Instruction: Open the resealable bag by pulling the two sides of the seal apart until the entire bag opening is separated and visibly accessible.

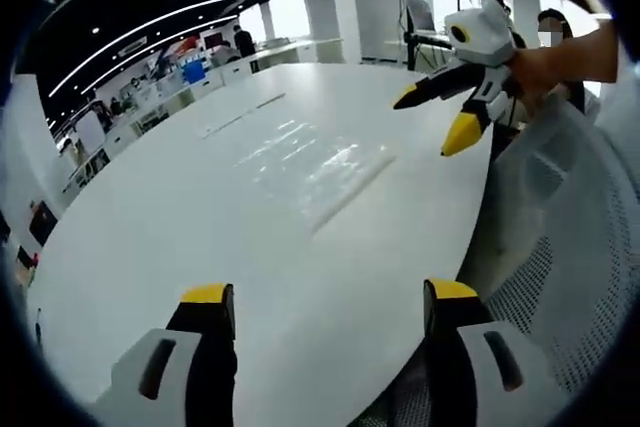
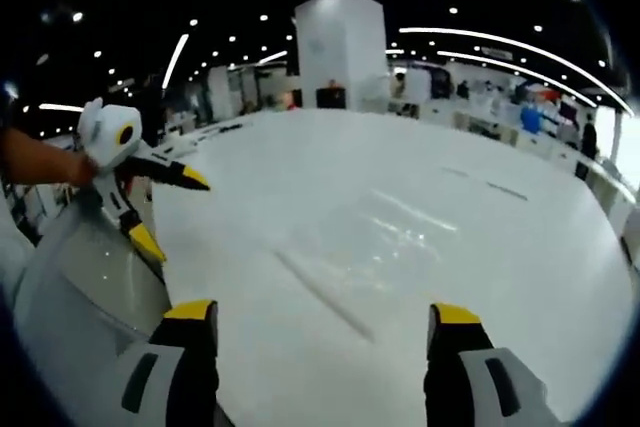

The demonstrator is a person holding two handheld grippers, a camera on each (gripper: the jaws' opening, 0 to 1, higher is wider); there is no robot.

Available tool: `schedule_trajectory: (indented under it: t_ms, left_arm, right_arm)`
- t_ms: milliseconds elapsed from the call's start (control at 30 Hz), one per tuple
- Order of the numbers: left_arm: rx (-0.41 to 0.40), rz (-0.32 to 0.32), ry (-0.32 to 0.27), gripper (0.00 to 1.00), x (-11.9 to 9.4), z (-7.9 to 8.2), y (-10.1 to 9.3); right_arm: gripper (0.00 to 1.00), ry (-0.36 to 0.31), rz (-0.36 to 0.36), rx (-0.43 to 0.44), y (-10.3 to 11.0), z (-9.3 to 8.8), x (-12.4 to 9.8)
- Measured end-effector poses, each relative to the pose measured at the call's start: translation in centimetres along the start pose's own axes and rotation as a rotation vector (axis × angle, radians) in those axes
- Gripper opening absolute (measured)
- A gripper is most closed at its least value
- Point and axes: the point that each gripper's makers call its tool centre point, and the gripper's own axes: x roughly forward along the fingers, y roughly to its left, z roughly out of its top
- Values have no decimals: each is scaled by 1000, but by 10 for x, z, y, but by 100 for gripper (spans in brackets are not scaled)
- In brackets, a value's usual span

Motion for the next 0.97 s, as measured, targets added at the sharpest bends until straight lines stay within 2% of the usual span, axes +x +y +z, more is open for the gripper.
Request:
schedule_trajectory:
  t_ms: [233,367,500,600,700,967]
  left_arm:
    - [1,16,-31,78,-3,4,-7]
    - [-9,30,-24,77,-3,-1,-6]
    - [-4,42,-30,76,-3,-6,-6]
    - [-26,45,-33,76,-1,-6,-4]
    - [-28,49,-32,77,0,-7,-2]
    - [-47,52,-22,77,2,-10,-2]
  right_arm:
    - [91,-49,-46,5,8,5,-15]
    - [91,-36,-71,-4,9,-1,-20]
    - [91,-49,-106,23,9,-7,-29]
    - [90,-51,-115,48,6,-12,-30]
    - [91,-64,-117,58,4,-8,-28]
    - [90,-31,-107,53,6,-16,-24]
